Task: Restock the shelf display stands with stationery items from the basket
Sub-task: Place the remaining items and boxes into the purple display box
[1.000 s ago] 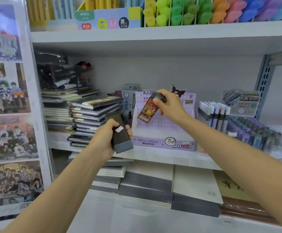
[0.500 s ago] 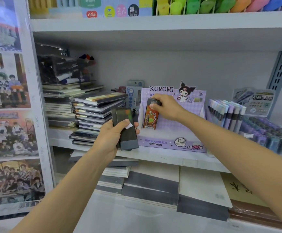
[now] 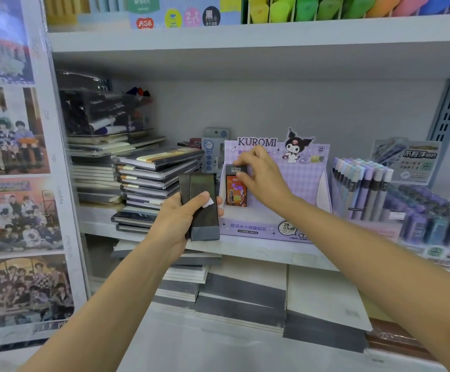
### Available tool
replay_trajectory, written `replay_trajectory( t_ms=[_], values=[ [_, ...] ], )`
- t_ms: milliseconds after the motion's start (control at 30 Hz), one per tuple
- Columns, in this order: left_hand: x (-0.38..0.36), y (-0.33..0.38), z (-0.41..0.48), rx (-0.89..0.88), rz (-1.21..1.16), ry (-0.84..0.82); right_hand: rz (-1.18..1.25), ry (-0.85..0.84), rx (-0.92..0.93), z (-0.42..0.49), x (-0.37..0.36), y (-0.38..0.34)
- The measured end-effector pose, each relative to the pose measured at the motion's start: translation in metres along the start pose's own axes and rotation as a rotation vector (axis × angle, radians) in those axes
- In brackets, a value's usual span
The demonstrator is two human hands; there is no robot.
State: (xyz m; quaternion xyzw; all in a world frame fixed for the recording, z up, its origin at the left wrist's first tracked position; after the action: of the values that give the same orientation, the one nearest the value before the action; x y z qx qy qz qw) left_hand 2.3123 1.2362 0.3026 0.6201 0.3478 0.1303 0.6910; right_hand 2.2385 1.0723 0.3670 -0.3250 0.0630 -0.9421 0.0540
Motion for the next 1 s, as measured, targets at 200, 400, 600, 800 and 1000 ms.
replay_trajectory(
  t_ms=[200,400,600,800,1000],
  values=[
    [-0.002,0.002,-0.005,-0.031,0.029,0.022,0.014,0.025,-0.079,-0.001,0.017,-0.004],
    [-0.020,0.002,-0.013,-0.048,0.059,0.009,0.649,-0.065,-0.259,-0.017,0.014,-0.027],
    [-0.027,0.003,-0.022,-0.011,0.121,0.094,0.772,0.143,-0.293,-0.023,0.042,-0.023],
    [-0.031,0.013,-0.033,0.030,0.028,0.171,0.693,-0.045,-0.083,-0.043,0.059,-0.027],
    [-0.044,0.016,-0.046,0.122,-0.146,0.072,0.696,-0.009,-0.103,-0.062,0.067,-0.025]
  ],
)
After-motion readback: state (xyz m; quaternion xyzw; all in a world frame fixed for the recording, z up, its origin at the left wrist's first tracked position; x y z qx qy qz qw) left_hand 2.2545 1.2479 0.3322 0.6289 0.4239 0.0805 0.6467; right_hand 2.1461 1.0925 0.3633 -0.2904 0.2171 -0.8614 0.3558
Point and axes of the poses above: each hand's wrist, its own z-axis towards the middle knuckle, its own x-axis out of the back of the hand, y = z × x, the point moved 5 cm from there along z, towards the middle knuckle, and after that the axes turned 11 degrees about x, right-handed, at the moved point
